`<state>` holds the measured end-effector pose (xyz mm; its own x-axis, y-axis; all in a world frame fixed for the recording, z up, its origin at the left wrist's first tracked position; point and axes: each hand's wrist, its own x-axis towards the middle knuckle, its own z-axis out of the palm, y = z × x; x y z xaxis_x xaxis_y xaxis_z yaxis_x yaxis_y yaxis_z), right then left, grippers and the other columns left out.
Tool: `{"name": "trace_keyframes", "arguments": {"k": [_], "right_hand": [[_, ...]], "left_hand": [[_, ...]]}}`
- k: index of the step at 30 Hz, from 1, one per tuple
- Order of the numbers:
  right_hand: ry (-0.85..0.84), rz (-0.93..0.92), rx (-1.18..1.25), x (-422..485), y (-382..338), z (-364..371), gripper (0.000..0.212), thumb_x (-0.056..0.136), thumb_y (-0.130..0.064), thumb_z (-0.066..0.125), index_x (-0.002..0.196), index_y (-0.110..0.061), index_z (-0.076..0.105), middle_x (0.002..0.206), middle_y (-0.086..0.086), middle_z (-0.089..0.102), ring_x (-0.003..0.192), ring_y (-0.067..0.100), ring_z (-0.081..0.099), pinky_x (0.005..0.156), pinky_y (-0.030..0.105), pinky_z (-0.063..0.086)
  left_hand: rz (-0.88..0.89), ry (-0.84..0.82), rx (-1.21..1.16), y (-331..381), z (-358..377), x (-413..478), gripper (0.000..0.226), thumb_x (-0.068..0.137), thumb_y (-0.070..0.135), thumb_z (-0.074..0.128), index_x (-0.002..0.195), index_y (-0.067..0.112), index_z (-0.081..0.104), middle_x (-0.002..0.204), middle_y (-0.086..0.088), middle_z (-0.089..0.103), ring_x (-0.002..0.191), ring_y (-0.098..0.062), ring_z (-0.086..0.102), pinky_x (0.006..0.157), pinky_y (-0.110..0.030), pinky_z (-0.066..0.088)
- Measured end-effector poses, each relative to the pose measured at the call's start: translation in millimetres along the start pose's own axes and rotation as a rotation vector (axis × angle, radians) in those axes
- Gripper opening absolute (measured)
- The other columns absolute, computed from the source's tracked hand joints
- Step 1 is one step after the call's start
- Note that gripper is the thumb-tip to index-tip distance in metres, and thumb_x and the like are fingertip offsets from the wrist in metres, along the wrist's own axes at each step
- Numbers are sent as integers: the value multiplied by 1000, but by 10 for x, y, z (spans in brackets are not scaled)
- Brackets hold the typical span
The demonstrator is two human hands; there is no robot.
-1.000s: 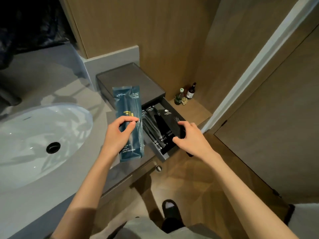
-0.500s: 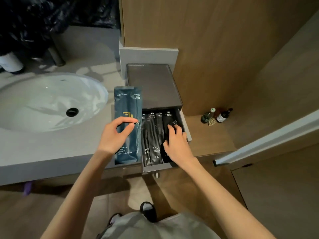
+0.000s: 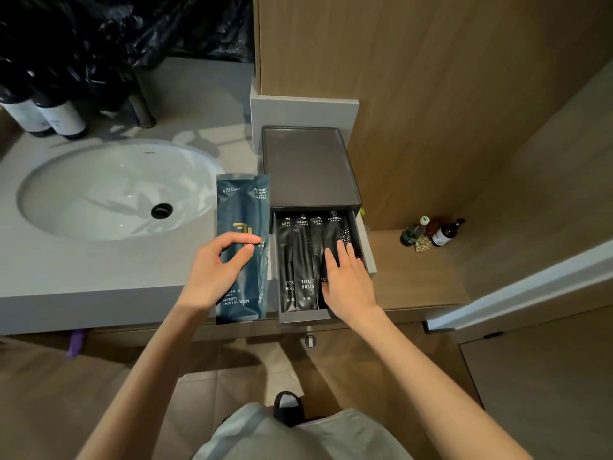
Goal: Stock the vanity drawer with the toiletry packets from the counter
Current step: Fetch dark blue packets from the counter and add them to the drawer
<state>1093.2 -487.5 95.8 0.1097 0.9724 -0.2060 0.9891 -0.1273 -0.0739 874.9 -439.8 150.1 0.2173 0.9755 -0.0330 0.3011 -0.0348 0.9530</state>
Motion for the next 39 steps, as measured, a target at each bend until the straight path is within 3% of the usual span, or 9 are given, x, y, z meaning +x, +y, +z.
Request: {"name": "trace_keyframes", "arguments": {"k": [6, 11, 15, 18, 23, 30, 32, 35, 39], "right_hand": [[-90, 10, 64, 62, 37, 14, 73, 95, -6, 47, 153, -7, 3, 161, 13, -9, 149, 28, 2, 109, 32, 38], [-119, 44, 116, 158, 80, 43, 74, 96, -10, 47, 153, -5, 0, 161, 15, -4, 148, 29, 13, 103, 33, 45], [-107, 58, 136, 224, 105, 73, 66, 100, -17, 40, 153, -5, 2, 160, 18, 1, 143, 30, 29, 105, 34, 40], [-73, 68, 169, 296, 108, 90, 63, 101, -23, 36, 153, -5, 4, 161, 17, -2, 144, 30, 26, 106, 36, 41], [-84, 31, 214, 443, 111, 63, 67, 100, -17, 38, 153, -10, -1, 161, 10, -10, 149, 31, 0, 112, 39, 36], [-151, 51, 190, 491, 85, 38, 70, 100, -19, 39, 153, -9, -6, 160, 14, -14, 148, 34, -3, 116, 41, 29], [-159, 50, 264, 471, 90, -75, 68, 98, -13, 42, 154, -11, 3, 161, 14, -5, 149, 32, 4, 116, 41, 29], [5, -4, 454, 350, 59, -301, 54, 96, -13, 48, 148, -14, 32, 154, 11, 32, 137, 30, 39, 110, 38, 37], [144, -32, 861, 35, -135, -543, 34, 95, -22, 54, 128, -20, 58, 122, -3, 65, 107, 10, 61, 97, 27, 48]], "left_hand": [[-9, -17, -20, 24, -21, -83, 21, 91, 11, 57, 90, 29, 69, 104, 18, 66, 110, 4, 54, 93, -12, 35], [-35, -56, -31, 26, 13, -152, 22, 92, 13, 57, 90, 32, 69, 101, 26, 64, 103, 18, 50, 95, -17, 36], [-59, -52, -42, 45, 53, -155, 21, 92, 14, 57, 91, 31, 69, 105, 23, 63, 115, -1, 51, 104, -27, 35], [-65, -54, -51, 72, 80, -154, 21, 91, 14, 57, 92, 30, 70, 107, 20, 64, 119, -5, 50, 109, -32, 34], [-76, -68, -51, 85, 95, -159, 21, 91, 14, 57, 92, 31, 70, 108, 22, 63, 121, -7, 49, 112, -38, 33], [-99, -67, -65, 95, 104, -176, 22, 91, 14, 58, 89, 33, 69, 104, 24, 62, 119, -9, 51, 110, -40, 36], [-87, -73, -55, 97, 109, -181, 22, 91, 13, 57, 90, 31, 69, 104, 24, 62, 115, -5, 51, 109, -35, 35], [-60, -82, -33, 98, 130, -179, 16, 92, 11, 56, 91, 24, 65, 103, 21, 61, 105, 10, 48, 101, -23, 32], [-39, -58, -55, 85, 206, -159, 16, 90, 8, 57, 100, 19, 49, 106, 18, 53, 114, -3, 47, 89, -1, 32]]}}
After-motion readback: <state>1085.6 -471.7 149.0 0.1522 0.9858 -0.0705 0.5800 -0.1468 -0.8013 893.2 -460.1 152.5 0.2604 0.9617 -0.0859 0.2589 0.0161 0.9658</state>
